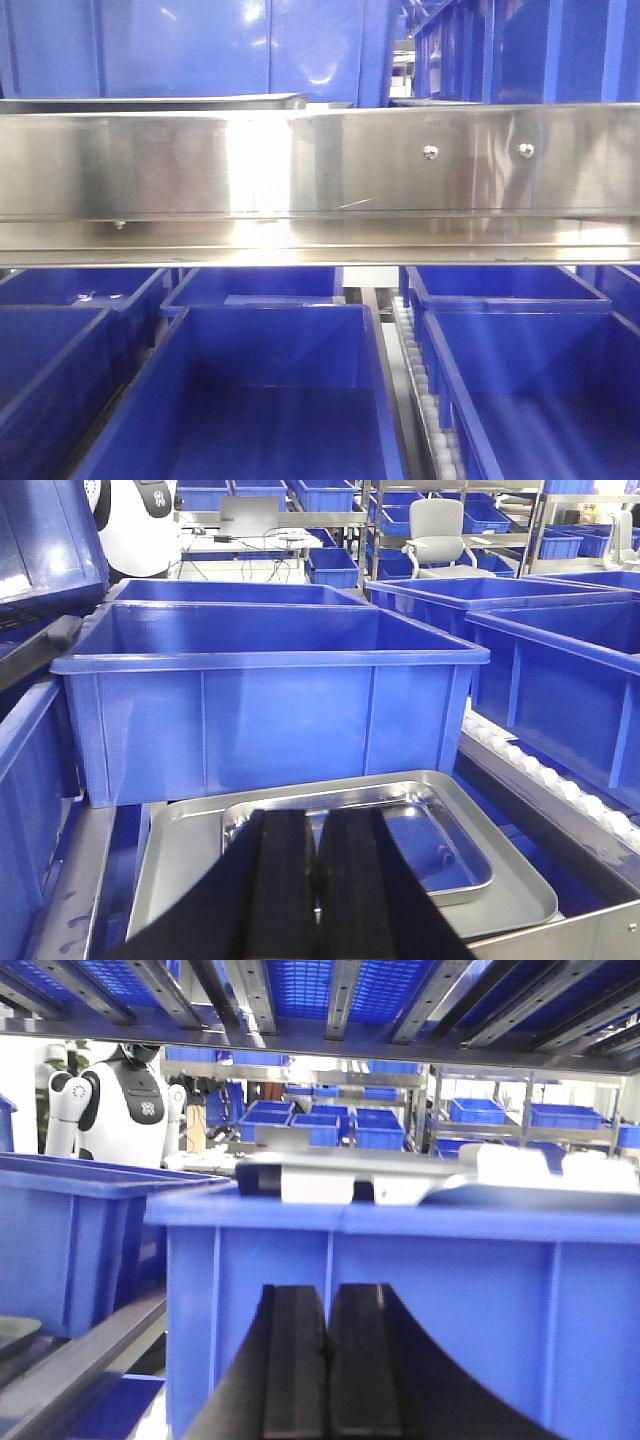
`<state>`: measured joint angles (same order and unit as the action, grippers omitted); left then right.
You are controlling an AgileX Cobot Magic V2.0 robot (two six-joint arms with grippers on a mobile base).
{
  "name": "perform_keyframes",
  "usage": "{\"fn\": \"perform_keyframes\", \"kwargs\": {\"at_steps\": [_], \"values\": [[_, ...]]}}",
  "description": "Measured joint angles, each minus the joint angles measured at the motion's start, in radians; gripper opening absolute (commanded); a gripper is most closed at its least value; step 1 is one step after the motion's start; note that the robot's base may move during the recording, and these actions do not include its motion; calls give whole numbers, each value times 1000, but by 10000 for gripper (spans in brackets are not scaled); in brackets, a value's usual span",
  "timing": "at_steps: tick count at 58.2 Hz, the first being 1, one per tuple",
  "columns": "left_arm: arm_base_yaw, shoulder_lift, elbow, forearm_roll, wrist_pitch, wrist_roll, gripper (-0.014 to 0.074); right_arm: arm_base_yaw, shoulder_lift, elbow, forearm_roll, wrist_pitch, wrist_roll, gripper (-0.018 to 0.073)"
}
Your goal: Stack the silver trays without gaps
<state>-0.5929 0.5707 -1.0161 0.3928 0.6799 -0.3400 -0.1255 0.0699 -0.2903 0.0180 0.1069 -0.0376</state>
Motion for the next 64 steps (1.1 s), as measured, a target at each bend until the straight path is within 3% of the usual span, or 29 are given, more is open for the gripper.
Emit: {"fn": "perform_keyframes", "kwargs": {"at_steps": [6, 23, 64], "values": [[0, 0, 0, 0, 0, 0, -9, 0, -16, 101, 6, -67, 0, -79], [0, 0, 0, 0, 0, 0, -9, 0, -48, 276, 54, -93, 0, -79], [0, 0, 0, 0, 0, 0, -9, 13, -66, 291, 68, -78, 16, -79]]}}
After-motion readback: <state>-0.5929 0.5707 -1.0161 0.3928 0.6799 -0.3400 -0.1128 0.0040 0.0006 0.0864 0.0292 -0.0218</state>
